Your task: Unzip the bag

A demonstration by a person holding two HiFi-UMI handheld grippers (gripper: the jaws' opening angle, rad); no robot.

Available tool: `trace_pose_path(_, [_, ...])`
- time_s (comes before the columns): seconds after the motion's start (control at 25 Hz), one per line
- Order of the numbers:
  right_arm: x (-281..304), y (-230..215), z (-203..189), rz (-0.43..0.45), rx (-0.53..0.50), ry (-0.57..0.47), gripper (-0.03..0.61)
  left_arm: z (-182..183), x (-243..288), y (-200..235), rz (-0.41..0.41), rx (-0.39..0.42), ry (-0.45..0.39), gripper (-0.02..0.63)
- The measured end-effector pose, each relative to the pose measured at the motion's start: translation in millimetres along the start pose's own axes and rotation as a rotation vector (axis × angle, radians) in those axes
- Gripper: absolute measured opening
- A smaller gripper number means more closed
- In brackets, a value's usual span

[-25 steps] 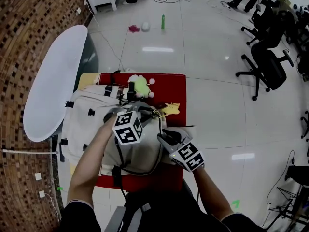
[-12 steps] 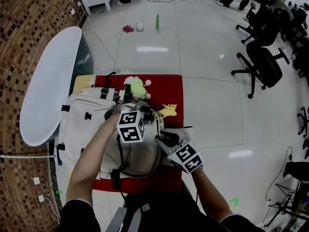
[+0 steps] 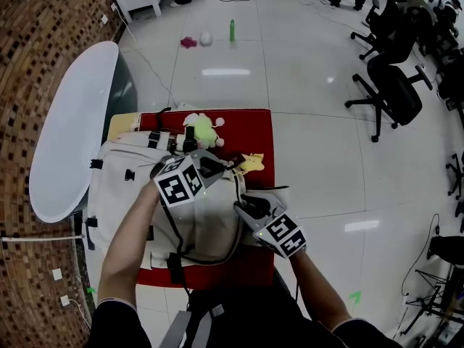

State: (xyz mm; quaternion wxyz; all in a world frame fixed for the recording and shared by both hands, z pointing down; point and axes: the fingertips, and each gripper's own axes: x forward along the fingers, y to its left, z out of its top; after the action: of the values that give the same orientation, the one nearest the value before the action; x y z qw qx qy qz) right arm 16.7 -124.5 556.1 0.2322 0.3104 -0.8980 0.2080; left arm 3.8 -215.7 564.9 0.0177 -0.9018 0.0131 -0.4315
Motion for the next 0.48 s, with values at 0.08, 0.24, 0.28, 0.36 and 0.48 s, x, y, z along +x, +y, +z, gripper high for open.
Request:
trace_pose_path(0.08, [-1.0, -0.8, 0.1, -0.002, 0.002, -0.001, 0.104, 2.3, -0.5, 0.4, 0.009, 0.004, -0.003, 0.048])
trace_pose_path(0.24, [-3.6, -0.9, -0.1, -0.002, 0.005, -0.005, 0.103, 7.6, -3.8, -1.6, 0.019, -0.007, -0.014, 0.041])
trace_pose_path(0.28, [-3.9, -1.3, 0.2, -0.003, 0.003, -0.006, 0.103, 8.3, -4.2, -1.4, 0.027, 0.006, -0.004, 0.041])
trace_pose_path(0.36, [-3.4, -1.4, 0.7, -0.003, 0.002, -0.006, 0.103, 7.7, -2.2, -1.0, 0.051, 0.053, 0.037, 0.044])
trace_pose_path(0.48, [-1.3, -0.5, 0.2, -0.001, 0.002, -0.002, 0.103, 3.5, 3.3, -0.9, 0.067, 0.076, 0.075, 0.049])
